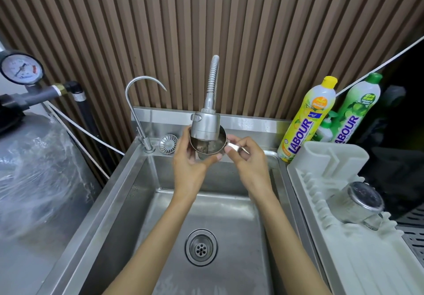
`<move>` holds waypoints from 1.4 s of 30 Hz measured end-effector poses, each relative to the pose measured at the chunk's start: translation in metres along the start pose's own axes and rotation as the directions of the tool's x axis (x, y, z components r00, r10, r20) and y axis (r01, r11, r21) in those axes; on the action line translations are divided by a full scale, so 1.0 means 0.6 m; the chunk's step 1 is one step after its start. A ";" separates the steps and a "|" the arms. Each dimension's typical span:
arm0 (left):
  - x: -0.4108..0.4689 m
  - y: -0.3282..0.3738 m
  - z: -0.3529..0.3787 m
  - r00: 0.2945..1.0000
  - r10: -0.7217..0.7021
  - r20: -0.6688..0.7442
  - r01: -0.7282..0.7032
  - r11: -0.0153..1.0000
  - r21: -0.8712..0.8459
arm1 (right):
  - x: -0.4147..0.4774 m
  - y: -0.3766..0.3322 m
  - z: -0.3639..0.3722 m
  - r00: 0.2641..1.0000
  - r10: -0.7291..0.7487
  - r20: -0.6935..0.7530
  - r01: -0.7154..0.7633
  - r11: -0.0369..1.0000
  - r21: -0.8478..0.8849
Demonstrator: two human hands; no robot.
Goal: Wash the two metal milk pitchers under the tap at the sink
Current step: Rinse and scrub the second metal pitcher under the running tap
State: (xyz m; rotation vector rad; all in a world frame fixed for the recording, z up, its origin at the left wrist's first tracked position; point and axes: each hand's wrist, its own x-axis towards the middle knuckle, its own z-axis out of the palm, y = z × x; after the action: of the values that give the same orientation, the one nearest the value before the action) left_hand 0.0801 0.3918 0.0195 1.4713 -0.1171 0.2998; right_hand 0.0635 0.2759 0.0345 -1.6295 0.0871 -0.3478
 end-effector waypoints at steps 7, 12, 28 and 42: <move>-0.004 0.025 -0.032 0.976 0.213 -0.045 -0.169 0.873 0.457 | -0.013 0.029 0.009 0.965 0.193 0.179 -0.242 0.919 0.310; -0.002 0.039 -0.041 0.998 0.053 -0.042 -0.021 0.829 0.558 | -0.015 -0.002 0.005 0.970 0.230 0.083 -0.240 0.959 0.148; 0.008 0.007 -0.012 0.984 -0.170 0.052 0.172 0.984 -0.034 | -0.006 0.000 0.003 1.000 0.020 -0.003 -0.020 0.992 -0.125; -0.020 0.023 -0.033 0.994 -0.069 -0.080 0.094 0.921 0.378 | -0.019 0.006 0.002 0.976 0.214 0.039 -0.213 0.977 -0.012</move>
State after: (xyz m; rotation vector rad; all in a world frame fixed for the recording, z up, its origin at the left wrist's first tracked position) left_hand 0.0626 0.4110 0.0274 1.8467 0.0602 0.3141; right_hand 0.0538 0.2794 0.0287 -1.6165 0.2314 -0.1495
